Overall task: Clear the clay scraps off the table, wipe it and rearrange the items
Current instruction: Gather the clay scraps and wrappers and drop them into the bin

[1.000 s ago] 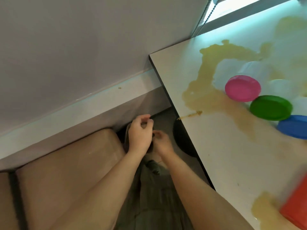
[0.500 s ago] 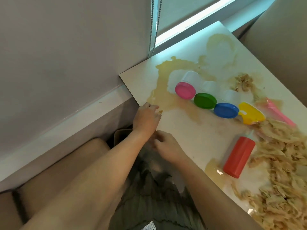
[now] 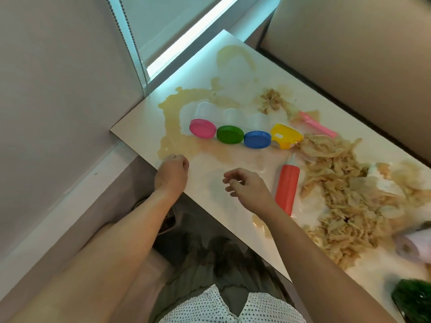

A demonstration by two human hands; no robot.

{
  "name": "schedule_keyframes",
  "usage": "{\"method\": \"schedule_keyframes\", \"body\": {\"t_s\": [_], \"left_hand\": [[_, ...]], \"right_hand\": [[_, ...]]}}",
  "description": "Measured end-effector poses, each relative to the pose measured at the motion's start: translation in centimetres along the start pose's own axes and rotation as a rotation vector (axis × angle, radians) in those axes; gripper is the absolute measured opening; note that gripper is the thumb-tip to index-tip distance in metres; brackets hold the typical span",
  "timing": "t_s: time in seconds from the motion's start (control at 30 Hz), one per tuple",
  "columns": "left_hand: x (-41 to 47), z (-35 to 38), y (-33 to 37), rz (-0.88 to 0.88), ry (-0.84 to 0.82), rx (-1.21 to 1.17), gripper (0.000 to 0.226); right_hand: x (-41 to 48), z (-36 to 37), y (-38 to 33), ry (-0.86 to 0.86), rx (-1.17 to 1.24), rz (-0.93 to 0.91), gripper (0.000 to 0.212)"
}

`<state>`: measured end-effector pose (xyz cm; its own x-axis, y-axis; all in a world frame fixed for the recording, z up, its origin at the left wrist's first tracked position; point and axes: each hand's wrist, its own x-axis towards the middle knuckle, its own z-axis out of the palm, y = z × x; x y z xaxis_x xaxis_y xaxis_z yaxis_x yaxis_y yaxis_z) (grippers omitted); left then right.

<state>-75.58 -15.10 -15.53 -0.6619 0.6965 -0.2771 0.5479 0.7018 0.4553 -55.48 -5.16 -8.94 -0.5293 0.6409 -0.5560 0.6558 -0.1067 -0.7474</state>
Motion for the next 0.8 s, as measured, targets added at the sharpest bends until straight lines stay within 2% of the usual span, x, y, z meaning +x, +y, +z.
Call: {"method": "schedule_keyframes", "body": {"t_s": [0.17, 0.33, 0.43, 0.57, 0.8], "left_hand": [[-1.3, -0.1, 2.8, 0.031, 0.029, -0.212, 0.014], [-2.8, -0.4, 6.9, -0.033, -0.075, -0.571, 0.010], [-4.0, -0.4, 10.0, -0.027, -0.131, -0.686, 0.011], [-5.2, 0.3, 14.5, -0.054, -0.209, -0.808, 0.008], [-7.2, 1.4, 20.7, -0.073, -0.294, -0.895, 0.013]], "right_hand": [[-1.3, -3.4, 1.8, 0.168, 0.104, 0.036, 0.027], [-1.7, -7.1, 3.9, 0.336, 0.180, 0.069, 0.028], [-1.2, -9.6, 5.0, 0.436, 0.182, 0.090, 0.032], [0.0, -13.2, 5.9, 0.528, 0.068, 0.102, 0.029], [4.5, -18.7, 7.2, 0.528, -0.313, 0.154, 0.059]]}}
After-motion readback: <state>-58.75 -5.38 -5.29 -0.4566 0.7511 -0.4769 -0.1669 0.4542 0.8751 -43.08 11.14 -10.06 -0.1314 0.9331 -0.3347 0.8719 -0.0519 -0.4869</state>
